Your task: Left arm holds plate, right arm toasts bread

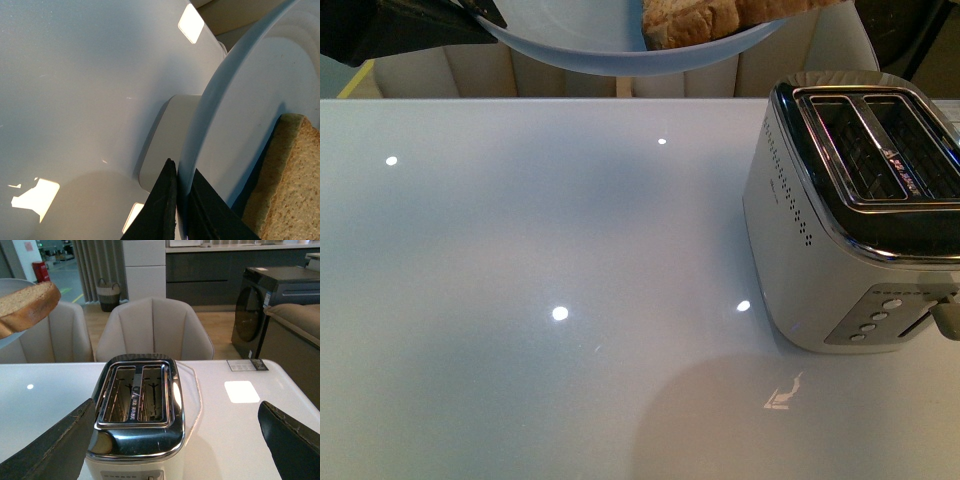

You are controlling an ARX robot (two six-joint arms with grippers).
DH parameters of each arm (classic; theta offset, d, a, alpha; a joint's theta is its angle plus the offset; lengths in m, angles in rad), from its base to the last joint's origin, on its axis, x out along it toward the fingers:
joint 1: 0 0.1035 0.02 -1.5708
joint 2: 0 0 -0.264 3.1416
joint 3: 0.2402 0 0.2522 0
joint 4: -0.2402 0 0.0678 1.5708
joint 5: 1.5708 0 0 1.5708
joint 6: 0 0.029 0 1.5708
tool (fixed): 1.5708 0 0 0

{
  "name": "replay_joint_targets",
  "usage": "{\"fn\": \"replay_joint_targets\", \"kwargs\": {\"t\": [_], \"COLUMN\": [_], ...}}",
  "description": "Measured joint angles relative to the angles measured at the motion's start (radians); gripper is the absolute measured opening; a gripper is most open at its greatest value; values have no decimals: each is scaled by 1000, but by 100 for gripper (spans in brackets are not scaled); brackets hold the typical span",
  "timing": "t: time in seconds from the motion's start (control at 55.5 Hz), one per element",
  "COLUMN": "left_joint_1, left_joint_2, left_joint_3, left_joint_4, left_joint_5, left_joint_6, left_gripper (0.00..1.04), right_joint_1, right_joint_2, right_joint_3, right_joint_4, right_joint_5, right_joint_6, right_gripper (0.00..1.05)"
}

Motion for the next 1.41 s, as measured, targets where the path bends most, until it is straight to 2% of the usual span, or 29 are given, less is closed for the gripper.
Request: {"fn": "replay_joint_targets", "kwargs": {"t": [0.234,0.342,0.397,0.649,0.775,1.118,1.406], "left_joint_1": [0,0,-2,-2,-2,-2,-2], "left_joint_2": [0,0,-1,-1,-1,-1,-1], "left_joint_3": [0,0,0,0,0,0,0], "left_joint_4": [0,0,0,0,0,0,0], "left_joint_5": [0,-1,3,0,-1,0,0], "left_joint_6": [0,0,0,0,0,0,0], "left_gripper": [3,3,3,3,3,3,3], "right_joint_1": [-1,5,22,94,102,148,226], "right_joint_2": [5,192,300,552,702,1086,1194], "right_joint_3": [2,121,156,260,332,589,619], "right_joint_4": [-7,-282,-312,-129,-43,135,217], "right_joint_5": [-4,-31,-24,-5,-48,-274,-282], "right_joint_6": [2,84,115,176,246,632,825], "right_gripper": [96,96,96,96,96,96,96]}}
